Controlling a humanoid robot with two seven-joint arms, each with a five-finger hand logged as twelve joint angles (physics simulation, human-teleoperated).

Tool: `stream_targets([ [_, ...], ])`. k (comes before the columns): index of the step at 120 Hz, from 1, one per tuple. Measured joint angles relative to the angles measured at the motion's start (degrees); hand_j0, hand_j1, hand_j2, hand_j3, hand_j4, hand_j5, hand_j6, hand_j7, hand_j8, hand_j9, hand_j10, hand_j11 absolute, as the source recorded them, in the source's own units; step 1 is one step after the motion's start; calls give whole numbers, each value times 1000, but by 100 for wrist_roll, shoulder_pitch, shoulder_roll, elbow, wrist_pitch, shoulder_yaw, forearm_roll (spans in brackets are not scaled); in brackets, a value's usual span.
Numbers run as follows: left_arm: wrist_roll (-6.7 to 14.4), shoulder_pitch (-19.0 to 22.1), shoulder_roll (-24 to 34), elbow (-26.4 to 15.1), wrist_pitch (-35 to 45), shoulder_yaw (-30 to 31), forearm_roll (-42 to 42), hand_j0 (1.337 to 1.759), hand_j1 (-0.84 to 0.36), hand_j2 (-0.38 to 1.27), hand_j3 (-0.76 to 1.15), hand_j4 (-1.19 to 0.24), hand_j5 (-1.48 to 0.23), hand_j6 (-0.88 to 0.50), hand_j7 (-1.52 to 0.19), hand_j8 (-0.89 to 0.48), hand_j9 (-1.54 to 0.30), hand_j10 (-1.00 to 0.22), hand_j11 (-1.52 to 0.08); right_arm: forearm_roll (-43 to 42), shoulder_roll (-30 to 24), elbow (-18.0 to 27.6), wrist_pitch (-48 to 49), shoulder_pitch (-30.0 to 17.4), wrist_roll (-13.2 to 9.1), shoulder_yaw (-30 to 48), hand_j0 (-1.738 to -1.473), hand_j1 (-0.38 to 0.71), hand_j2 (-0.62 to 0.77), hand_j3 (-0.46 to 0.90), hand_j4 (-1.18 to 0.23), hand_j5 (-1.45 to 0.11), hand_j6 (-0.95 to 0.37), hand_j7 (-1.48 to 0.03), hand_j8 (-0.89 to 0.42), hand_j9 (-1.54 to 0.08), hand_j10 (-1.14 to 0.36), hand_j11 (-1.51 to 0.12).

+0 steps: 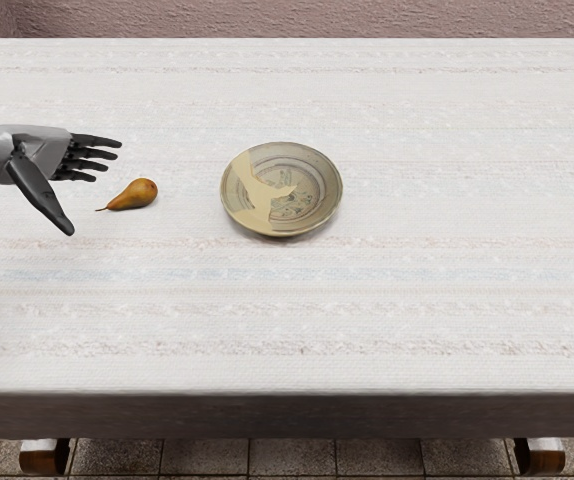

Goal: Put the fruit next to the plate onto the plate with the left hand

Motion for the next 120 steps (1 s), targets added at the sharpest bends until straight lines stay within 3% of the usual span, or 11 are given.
stream_targets([
  [30,1,32,25,33,0,13,0,1658,342,2,0,-7,-9,-7,-9,-7,-9,-7,-8,6,0,3,0,-2,-2,6,-1658,-330,-3,0,-16,-21,-17,-21,-16,-21,-16,-21],
  [44,17,77,-85,237,1,0,50,1658,342,2,0,-7,-8,-7,-8,-6,-8,-6,-8,7,0,3,0,-2,-3,6,-1658,-330,-3,0,-16,-21,-16,-21,-16,-21,-16,-21],
  [60,53,-587,-834,305,1,189,699,1658,343,2,0,-6,-8,-6,-8,-6,-7,-6,-7,7,0,3,0,-2,-4,6,-1658,-330,-3,0,-16,-21,-17,-21,-16,-21,-16,-21],
  [68,81,-1153,-1013,-107,134,479,868,1658,343,1,0,-6,-7,-6,-7,-6,-7,-6,-7,7,0,5,0,-2,-4,7,-1658,-330,-3,0,-16,-21,-17,-21,-16,-21,-16,-21],
  [72,301,-1199,-1287,-350,563,574,864,1658,343,2,0,-6,-7,-6,-7,-6,-7,-6,-7,7,0,5,0,-2,-4,6,-1658,-330,-3,0,-16,-21,-17,-21,-16,-21,-16,-21],
  [83,1488,-1135,-1825,-890,2188,695,693,1658,343,1,0,-6,-7,-6,-7,-6,-7,-6,-7,7,0,5,0,-2,-3,5,-1658,-330,-3,0,-17,-21,-17,-21,-17,-21,-17,-21],
  [91,1990,-1134,-1836,-1215,3221,723,539,1658,343,1,0,-6,-7,-6,-7,-6,-7,-6,-7,7,0,5,0,-2,-3,5,-1658,-330,-3,0,-17,-21,-17,-21,-17,-21,-17,-21],
  [103,2337,-1024,-2033,-1596,4389,689,403,1658,343,1,0,-6,-7,-6,-7,-6,-7,-6,-7,7,0,5,0,-2,-3,6,-1658,-330,-3,0,-17,-21,-17,-21,-17,-21,-17,-21],
  [120,2471,-637,-2171,-1671,5162,553,346,1658,343,1,0,-6,-7,-6,-7,-6,-7,-6,-7,7,0,5,0,-2,-2,5,-1658,-330,-3,0,-16,-21,-17,-21,-17,-21,-16,-21],
])
